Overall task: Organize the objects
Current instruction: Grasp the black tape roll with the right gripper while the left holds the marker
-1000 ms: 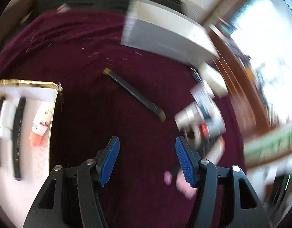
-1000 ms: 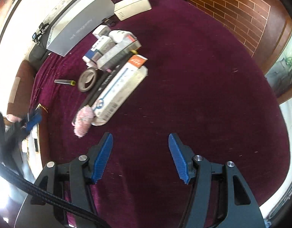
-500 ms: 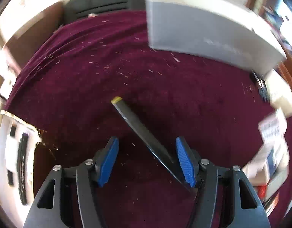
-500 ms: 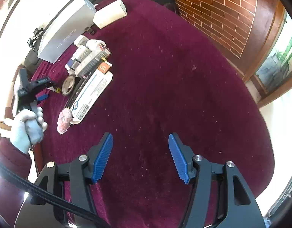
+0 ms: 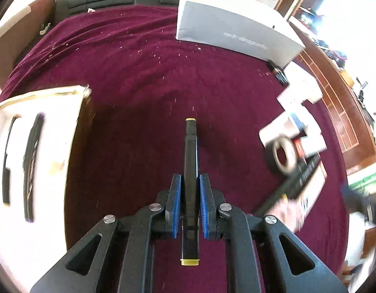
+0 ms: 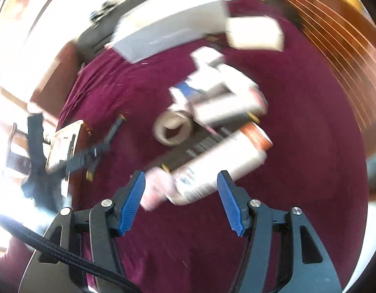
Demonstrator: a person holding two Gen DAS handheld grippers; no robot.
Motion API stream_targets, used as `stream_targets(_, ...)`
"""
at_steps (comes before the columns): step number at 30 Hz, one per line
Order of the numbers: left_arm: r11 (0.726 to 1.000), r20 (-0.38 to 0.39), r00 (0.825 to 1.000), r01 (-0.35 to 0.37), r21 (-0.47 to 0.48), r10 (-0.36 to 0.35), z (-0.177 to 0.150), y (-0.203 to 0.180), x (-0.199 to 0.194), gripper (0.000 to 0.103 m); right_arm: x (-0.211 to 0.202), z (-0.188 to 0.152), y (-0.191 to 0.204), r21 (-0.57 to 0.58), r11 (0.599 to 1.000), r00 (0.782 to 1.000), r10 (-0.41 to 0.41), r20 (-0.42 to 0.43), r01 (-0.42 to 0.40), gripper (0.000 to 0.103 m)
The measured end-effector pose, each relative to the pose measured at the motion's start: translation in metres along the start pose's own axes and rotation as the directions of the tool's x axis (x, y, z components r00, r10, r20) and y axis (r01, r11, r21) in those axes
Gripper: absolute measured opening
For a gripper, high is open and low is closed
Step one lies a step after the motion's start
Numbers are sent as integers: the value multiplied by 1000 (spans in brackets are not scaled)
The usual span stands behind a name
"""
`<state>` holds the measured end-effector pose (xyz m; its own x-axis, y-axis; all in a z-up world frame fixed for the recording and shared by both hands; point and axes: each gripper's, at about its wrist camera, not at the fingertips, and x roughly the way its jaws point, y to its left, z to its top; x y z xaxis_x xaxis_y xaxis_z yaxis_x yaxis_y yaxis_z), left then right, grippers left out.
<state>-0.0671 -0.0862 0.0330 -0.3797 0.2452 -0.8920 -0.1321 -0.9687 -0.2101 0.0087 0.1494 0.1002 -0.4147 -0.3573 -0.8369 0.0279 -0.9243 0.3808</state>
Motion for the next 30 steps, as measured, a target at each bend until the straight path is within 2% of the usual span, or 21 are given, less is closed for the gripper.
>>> stream_targets(3, 1000, 2, 1000, -8, 9, 8, -14, -4, -9, 11, 26, 19, 28, -85, 996, 1000, -7, -27, 5, 60)
stream_targets(8, 1000, -37, 999, -10, 1, 10, -35, -1, -11, 11, 78, 33, 57, -227, 966, 987, -143, -73, 123, 60)
stream_targets(11, 1000, -32, 999, -4, -15, 4, -41, 0, -6, 11, 104, 36, 59, -257, 953, 974, -195, -116, 160, 59)
stream_targets(14, 1000, -15, 1000, -16, -14, 16, -41, -4, -6, 11, 122, 37, 57, -257, 949, 962, -228, -150, 185, 40)
stream_targets(17, 999, 2, 999, -32, -9, 32, -36, -7, -3, 13, 125, 38, 59, -254, 946, 959, -245, -144, 204, 37)
stream_targets(18, 999, 9, 999, -42, -2, 42, -35, -9, -1, 14, 125, 39, 59, -252, 944, 957, -252, -140, 212, 31)
stream_targets(19, 999, 20, 998, -51, 6, 51, -35, -12, 0, 17, 125, 40, 59, -250, 942, 955, -263, -135, 224, 21)
stream_targets(20, 998, 32, 998, -59, 14, 59, -36, -15, 0, 21, 124, 40, 57, -246, 939, 952, -277, -130, 239, 17)
stream_targets(22, 996, 46, 996, -81, 47, 79, -38, -21, 2, 28, 119, 40, 50, -211, 952, 956, -256, -143, 223, 9)
stream_targets(25, 986, 55, 991, -127, 106, 121, -41, -31, 5, 29, 109, 37, 41, -169, 964, 962, -228, -148, 203, 8)
stream_targets(27, 990, 44, 994, -102, 92, 98, -39, -26, 3, 12, 100, 34, 37, -144, 973, 968, -202, -150, 181, 8)
stream_targets(28, 996, 25, 998, -59, 69, 57, -38, -21, 2, 11, 95, 33, 35, -133, 977, 971, -186, -150, 167, 8)
stream_targets(30, 999, 20, 999, -30, 37, 30, -37, -14, -2, 11, 86, 30, 33, -114, 984, 977, -156, -148, 140, 8)
